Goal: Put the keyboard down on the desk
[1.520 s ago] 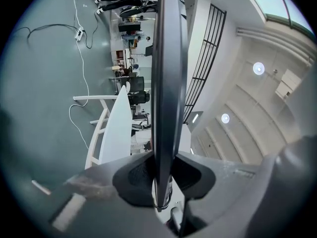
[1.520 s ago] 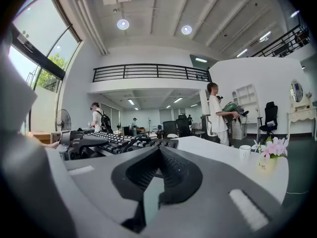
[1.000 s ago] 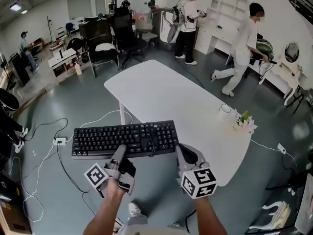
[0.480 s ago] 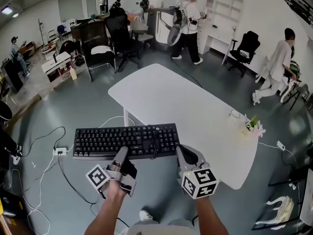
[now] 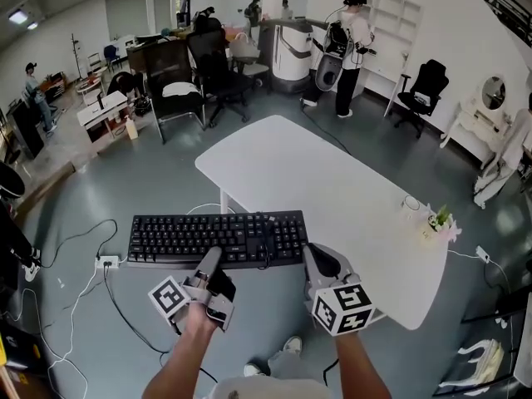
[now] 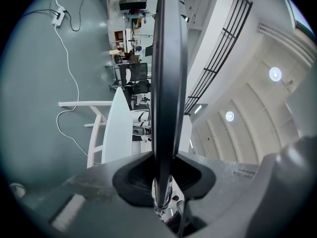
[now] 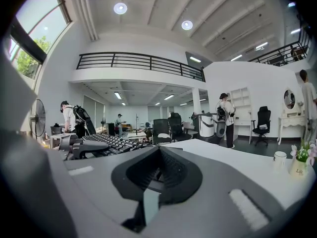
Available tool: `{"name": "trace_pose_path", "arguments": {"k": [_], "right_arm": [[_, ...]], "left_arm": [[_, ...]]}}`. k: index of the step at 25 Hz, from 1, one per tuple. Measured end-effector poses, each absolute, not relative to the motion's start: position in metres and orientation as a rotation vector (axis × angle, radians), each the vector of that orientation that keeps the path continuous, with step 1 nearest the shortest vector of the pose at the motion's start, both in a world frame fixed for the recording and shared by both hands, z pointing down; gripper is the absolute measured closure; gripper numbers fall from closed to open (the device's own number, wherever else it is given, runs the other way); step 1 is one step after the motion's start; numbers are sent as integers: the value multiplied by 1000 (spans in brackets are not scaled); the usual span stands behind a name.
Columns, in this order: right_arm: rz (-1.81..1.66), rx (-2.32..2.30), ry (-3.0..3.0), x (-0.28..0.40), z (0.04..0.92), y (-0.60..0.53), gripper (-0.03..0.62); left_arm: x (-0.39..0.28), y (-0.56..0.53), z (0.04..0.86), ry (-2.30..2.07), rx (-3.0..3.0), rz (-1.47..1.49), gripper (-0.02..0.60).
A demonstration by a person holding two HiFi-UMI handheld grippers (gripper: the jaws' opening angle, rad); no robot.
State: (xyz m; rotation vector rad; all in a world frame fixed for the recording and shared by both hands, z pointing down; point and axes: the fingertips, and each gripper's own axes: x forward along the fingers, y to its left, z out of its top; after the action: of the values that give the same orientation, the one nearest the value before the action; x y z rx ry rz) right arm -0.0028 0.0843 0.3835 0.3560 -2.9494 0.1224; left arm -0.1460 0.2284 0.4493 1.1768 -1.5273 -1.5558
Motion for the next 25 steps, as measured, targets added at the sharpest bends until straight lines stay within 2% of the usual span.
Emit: {"name": "trace_pose_path", "arguments": {"k": [14, 25], "right_arm": [[156, 364, -2988, -54, 389, 23, 594], [208, 407, -2955, -111, 401, -127, 594]], "left_arm": [[-195, 171, 452, -1538, 1201, -1529, 494], [-255, 18, 459, -1518, 1188, -1494, 494]]}}
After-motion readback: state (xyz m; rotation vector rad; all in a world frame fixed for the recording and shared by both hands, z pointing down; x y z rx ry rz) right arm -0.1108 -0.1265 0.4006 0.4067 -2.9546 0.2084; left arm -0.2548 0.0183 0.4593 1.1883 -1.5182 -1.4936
